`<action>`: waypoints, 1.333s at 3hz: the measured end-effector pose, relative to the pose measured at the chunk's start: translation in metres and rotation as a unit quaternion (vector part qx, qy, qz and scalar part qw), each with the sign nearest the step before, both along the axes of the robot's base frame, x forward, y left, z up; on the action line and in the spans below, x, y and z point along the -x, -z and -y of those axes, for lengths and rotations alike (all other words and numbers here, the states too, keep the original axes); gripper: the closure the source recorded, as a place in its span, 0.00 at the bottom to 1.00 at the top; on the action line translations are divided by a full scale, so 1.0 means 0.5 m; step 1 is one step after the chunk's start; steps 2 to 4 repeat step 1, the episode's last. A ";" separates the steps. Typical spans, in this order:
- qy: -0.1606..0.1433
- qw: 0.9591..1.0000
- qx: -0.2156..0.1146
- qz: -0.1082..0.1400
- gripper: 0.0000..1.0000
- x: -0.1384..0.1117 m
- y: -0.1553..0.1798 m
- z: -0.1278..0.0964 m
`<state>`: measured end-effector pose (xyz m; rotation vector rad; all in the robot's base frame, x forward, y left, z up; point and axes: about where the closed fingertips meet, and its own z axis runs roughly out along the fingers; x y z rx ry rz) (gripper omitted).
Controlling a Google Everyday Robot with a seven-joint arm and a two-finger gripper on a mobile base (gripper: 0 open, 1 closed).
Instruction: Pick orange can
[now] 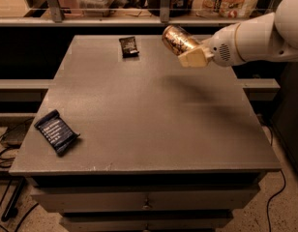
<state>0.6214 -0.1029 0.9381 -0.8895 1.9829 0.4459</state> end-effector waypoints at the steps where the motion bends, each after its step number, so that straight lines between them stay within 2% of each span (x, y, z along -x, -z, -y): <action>1: 0.000 1.000 0.000 0.000 1.00 0.000 0.000 0.000; 4: 0.000 1.000 0.000 0.000 1.00 0.000 0.000 0.000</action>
Offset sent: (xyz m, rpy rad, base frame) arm 0.0000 0.0000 0.0000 0.0000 0.0000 0.0000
